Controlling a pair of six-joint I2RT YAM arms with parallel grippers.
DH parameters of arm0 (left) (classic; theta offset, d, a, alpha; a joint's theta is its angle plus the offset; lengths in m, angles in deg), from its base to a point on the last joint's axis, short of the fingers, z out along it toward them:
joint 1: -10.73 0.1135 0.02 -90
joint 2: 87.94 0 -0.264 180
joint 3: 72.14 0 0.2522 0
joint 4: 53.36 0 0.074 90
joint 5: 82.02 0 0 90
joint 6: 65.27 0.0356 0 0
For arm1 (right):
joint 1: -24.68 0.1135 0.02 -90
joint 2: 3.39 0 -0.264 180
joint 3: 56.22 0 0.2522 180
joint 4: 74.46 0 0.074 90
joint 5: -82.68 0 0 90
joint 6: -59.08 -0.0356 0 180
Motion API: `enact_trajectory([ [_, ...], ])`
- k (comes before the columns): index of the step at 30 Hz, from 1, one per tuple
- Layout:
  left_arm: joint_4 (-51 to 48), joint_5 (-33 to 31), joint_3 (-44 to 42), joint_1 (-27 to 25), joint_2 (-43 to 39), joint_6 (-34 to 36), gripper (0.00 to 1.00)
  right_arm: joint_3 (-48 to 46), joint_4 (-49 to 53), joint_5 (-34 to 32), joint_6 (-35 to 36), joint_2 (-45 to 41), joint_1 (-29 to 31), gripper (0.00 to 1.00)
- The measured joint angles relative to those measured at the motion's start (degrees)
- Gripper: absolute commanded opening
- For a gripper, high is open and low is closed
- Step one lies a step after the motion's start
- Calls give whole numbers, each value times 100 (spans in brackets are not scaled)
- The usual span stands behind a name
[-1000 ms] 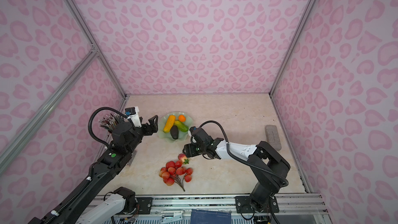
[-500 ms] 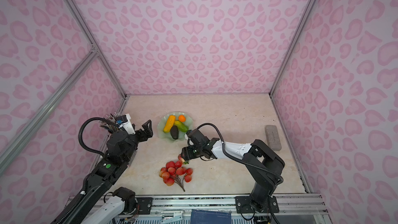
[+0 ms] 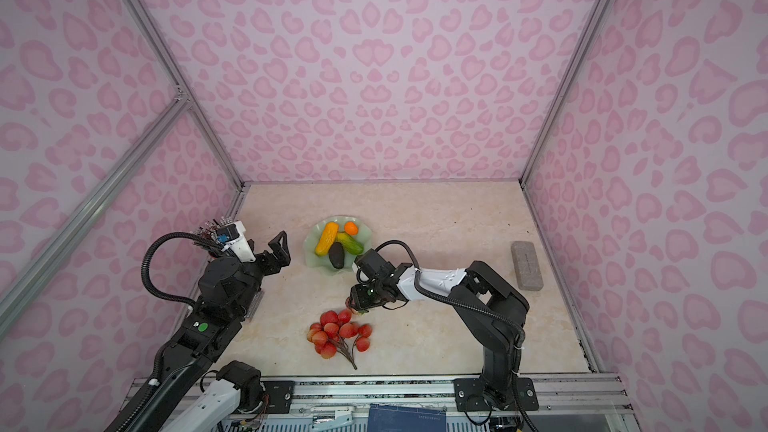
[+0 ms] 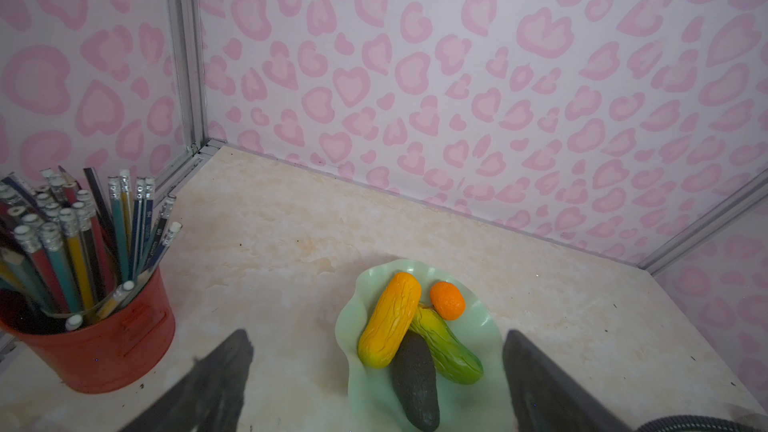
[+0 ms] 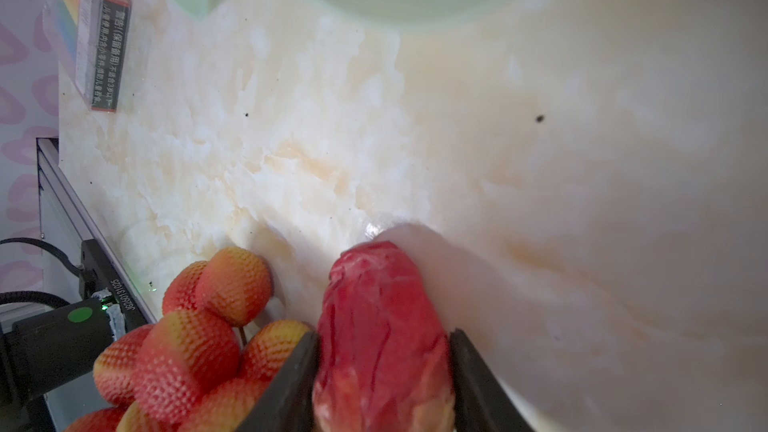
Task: Place and organize the fake fruits in the fruit bowl
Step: 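Lower the peach into the bowl and open the right gripper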
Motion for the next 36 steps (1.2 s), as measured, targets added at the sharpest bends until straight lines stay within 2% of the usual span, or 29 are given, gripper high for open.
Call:
enact_trajectory([
  [3, -17, -37, -44, 0, -17, 44, 95, -2, -2, 24, -17, -4, -9, 28],
  [5, -37, -52, -72, 0, -20, 46, 95, -35, 44, -68, -4, -90, -17, 26],
  [10, -63, -76, -122, 0, -44, 68, 95, -42, 398, -494, 164, -737, -90, 25],
  [15, -61, -90, -162, 2, -42, 68, 95, 476, 656, -1189, 560, -1158, -120, 25],
  [18, -46, -90, -164, 7, 37, 63, 95, 1047, 691, -1497, 807, -922, -120, 26],
  [26, -94, -79, -160, 7, -22, 61, 95, 2627, 728, -1781, 1325, 629, -186, 27],
  [29, -92, -92, -179, 7, -116, 61, 95, 2894, 791, -1803, 1399, 1021, -240, 35],
  [32, -101, -96, -214, 7, -133, 61, 95, 3064, 903, -1825, 1429, 1266, -291, 51],
  [36, -118, -96, -214, 7, -92, 61, 95, 3185, 949, -1840, 1484, 1322, -348, 59],
])
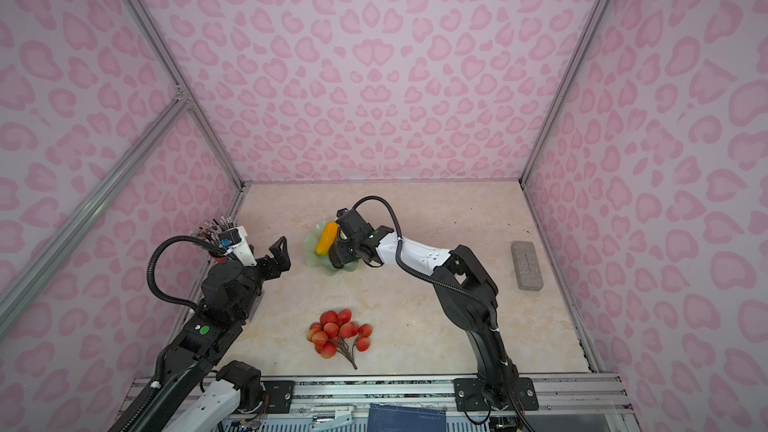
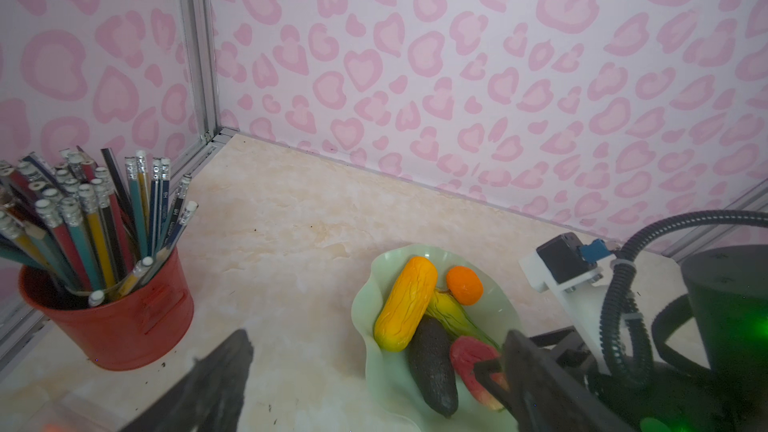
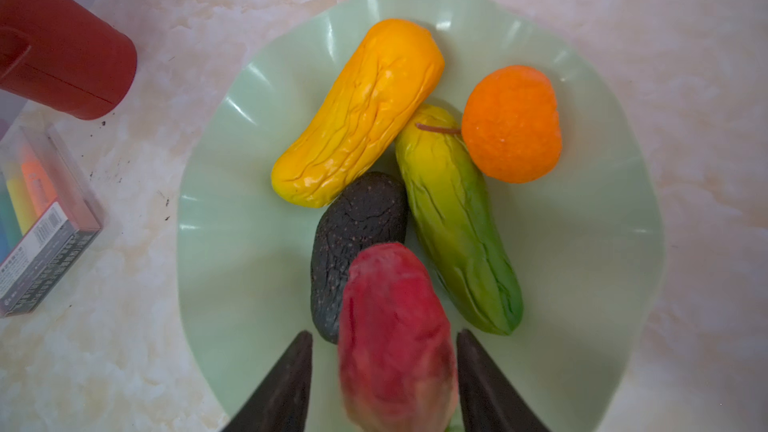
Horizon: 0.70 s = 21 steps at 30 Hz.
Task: Place and organize the fake fruits in the fruit bowl
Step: 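Lower the peach into the bowl and open the right gripper, then reach the right gripper to the strawberry bunch and grasp its stems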
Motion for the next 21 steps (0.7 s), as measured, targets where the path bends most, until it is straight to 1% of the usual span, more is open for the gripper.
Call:
enact_trajectory([
  [3, -9, 2, 0, 0, 48, 2, 95, -57, 9, -26, 13, -142, -7, 60],
  [6, -7, 0, 0, 0, 46, 2, 95, -426, -15, -87, 13, -579, -7, 57],
  [11, -11, -7, 0, 0, 13, 2, 95, -1884, -120, -162, -33, -1886, 122, 55],
  [15, -9, -50, 0, 2, 0, 24, 95, -3058, 17, -22, -101, -3077, 623, 52],
  [18, -9, -87, 2, 4, 2, 46, 95, -3613, 273, 70, -216, -3718, 1174, 52],
  [21, -11, -94, 17, 4, 7, 68, 95, -3866, 452, 354, -310, -4035, 1598, 51],
])
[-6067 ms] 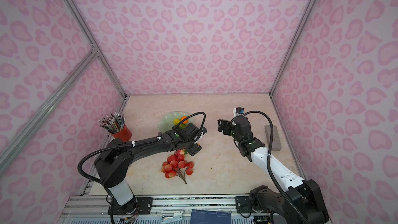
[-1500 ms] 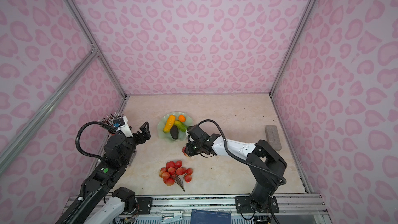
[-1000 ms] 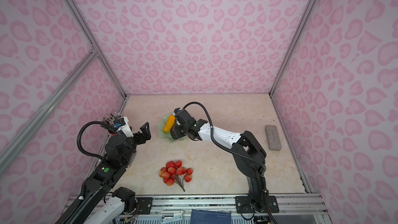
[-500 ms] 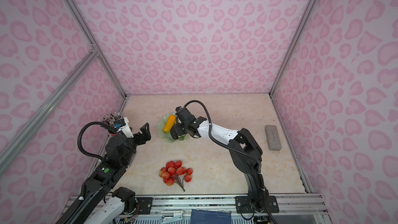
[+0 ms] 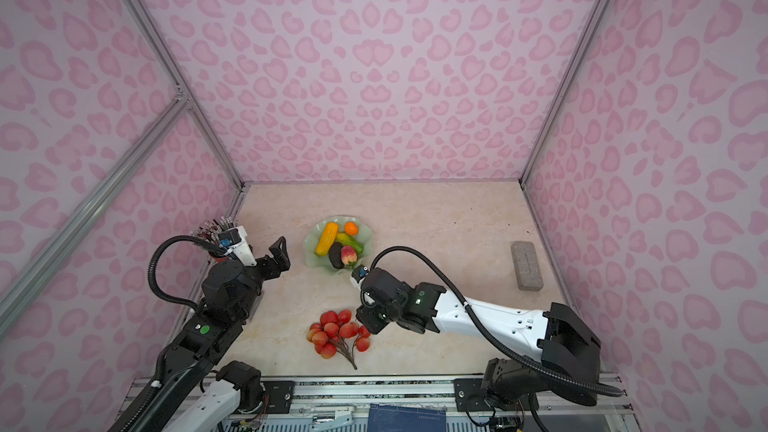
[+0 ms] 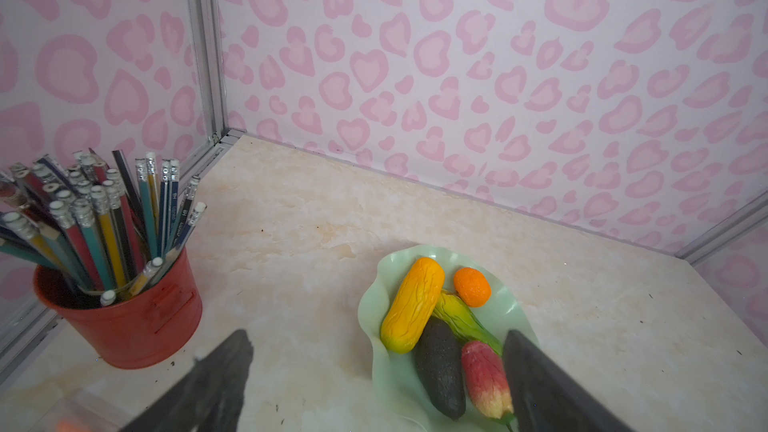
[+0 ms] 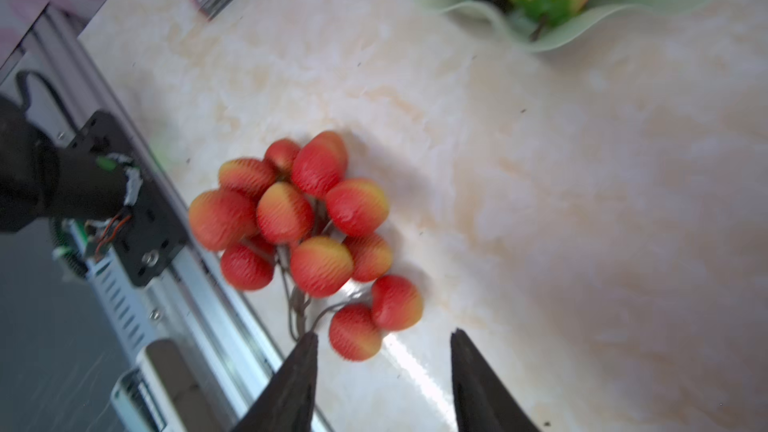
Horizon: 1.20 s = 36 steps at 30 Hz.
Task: Place and organize the fake fruits in the fruit bowl
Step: 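Reach the right gripper to the strawberry bunch and grasp its stems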
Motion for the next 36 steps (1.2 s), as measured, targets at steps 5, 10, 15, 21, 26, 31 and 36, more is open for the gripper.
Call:
enact_trajectory([
  [5, 7, 9, -2, 0, -24, -52, 95, 68, 162, 407, -101, 214, 254, 48],
  [10, 7, 9, -72, 0, -72, -160, 95, 651, 289, 627, 11, 1029, 310, 44],
  [15, 11, 7, -81, 0, -111, -234, 95, 1156, 474, 568, 70, 1744, 289, 43],
  [21, 9, -17, -96, 0, -142, -236, 95, 1598, 608, 474, 79, 2430, 184, 38],
  [26, 9, -57, -96, 0, -142, -229, 95, 1958, 557, 302, 94, 2907, -63, 39],
  [31, 9, -98, -96, 0, -140, -184, 95, 2424, 527, 103, 267, 3322, -435, 41],
  [36, 4, -105, -96, 7, -109, -168, 95, 2520, 446, -79, 483, 3082, -654, 43],
])
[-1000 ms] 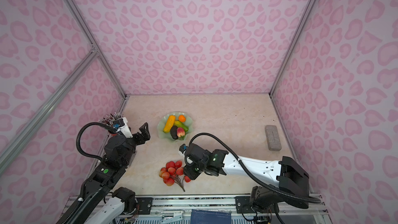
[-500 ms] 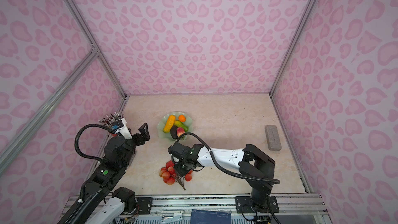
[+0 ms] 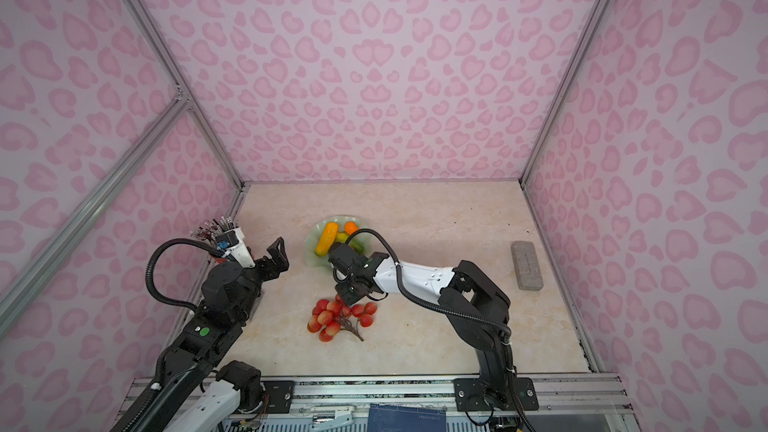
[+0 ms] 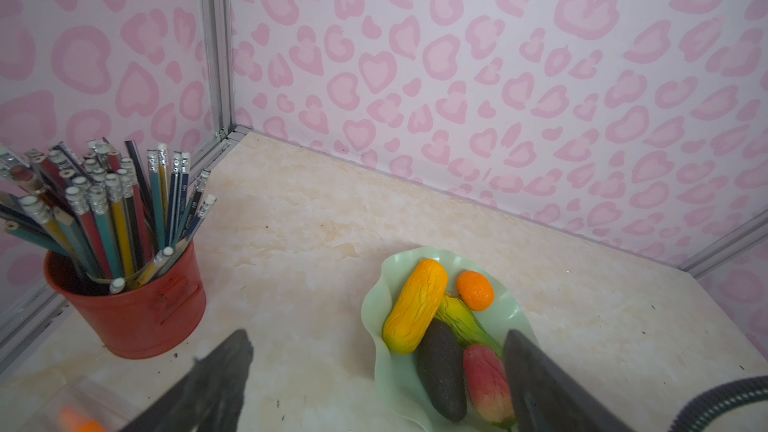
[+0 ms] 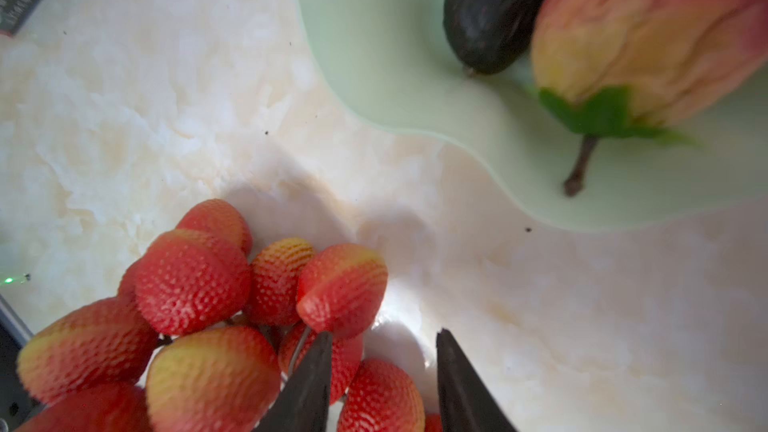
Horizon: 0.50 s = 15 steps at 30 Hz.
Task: Place and organize the fake fruits in the fruit bowl
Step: 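Reach the right gripper to the strawberry bunch and grasp its stems, then lift the strawberry bunch over the bowl and release it with the right gripper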
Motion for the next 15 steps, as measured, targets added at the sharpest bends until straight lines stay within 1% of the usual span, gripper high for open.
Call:
enact_trajectory([
  [2, 4, -9, 0, 0, -7, -2, 95, -201, -76, 0, 66, -339, 28, 44],
  [5, 4, -37, 0, 0, -4, -2, 95, -778, -177, -59, 146, -933, 133, 45],
  [8, 4, -61, 0, 0, 15, 0, 95, -1342, -92, -61, 170, -1432, 400, 45],
  [12, 28, -94, 4, 2, 127, 90, 95, -1847, 33, 61, 131, -1810, 859, 44],
  [15, 48, -98, 44, 4, 212, 125, 95, -2074, 37, 201, -48, -1821, 916, 43],
])
